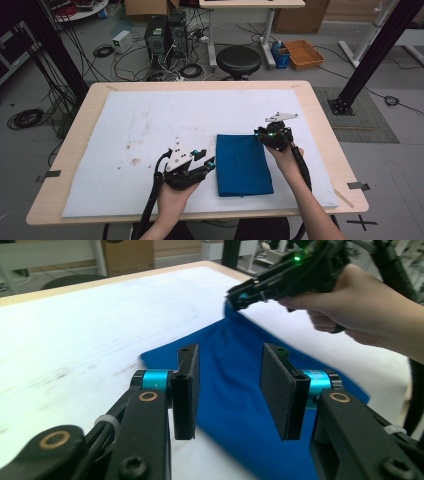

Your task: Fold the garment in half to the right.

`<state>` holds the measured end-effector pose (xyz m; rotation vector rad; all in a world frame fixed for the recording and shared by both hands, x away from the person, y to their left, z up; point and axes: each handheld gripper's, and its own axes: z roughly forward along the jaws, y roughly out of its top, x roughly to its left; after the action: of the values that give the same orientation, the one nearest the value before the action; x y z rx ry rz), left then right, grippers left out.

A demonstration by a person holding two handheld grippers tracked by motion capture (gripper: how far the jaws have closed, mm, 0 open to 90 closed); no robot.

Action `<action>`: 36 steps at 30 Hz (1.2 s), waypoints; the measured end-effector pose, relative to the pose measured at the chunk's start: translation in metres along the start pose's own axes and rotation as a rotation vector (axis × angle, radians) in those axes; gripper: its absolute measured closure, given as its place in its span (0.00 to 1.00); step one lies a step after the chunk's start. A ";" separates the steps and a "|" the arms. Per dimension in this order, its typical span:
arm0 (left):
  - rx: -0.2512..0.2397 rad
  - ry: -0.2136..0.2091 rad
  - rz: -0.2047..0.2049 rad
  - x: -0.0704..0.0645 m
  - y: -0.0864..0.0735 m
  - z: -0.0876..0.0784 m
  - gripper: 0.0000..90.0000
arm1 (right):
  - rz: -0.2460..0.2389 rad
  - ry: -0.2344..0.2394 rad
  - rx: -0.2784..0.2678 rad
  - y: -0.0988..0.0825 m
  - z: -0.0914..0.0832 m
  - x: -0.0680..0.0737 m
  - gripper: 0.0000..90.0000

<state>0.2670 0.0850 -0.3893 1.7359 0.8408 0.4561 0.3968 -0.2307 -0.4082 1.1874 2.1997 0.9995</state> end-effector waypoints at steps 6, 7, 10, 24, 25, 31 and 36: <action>-0.004 0.019 -0.016 0.010 -0.006 -0.008 0.66 | 0.010 -0.090 0.024 -0.002 0.004 -0.003 1.00; -0.003 0.022 -0.017 0.011 -0.006 -0.008 0.66 | 0.030 -0.088 0.026 -0.003 0.003 -0.006 1.00; -0.008 0.020 -0.021 0.013 -0.006 -0.010 0.66 | 0.072 -0.080 0.031 -0.006 0.001 -0.015 1.00; -0.004 0.027 -0.031 0.019 -0.007 -0.011 0.65 | 0.250 -0.006 -0.023 -0.008 -0.005 -0.031 0.84; 0.000 0.030 -0.029 0.020 -0.008 -0.011 0.64 | 0.233 -0.005 -0.016 -0.006 -0.002 -0.030 0.82; 0.008 0.035 -0.056 0.028 -0.010 -0.004 0.64 | 0.151 0.005 -0.016 0.008 0.012 -0.018 0.80; 0.016 0.044 -0.056 0.035 -0.011 -0.002 0.61 | 0.176 0.008 -0.020 0.008 0.006 -0.015 0.73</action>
<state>0.2860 0.1137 -0.4032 1.7181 0.9247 0.4520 0.4130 -0.2386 -0.4049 1.3891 2.1150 1.0947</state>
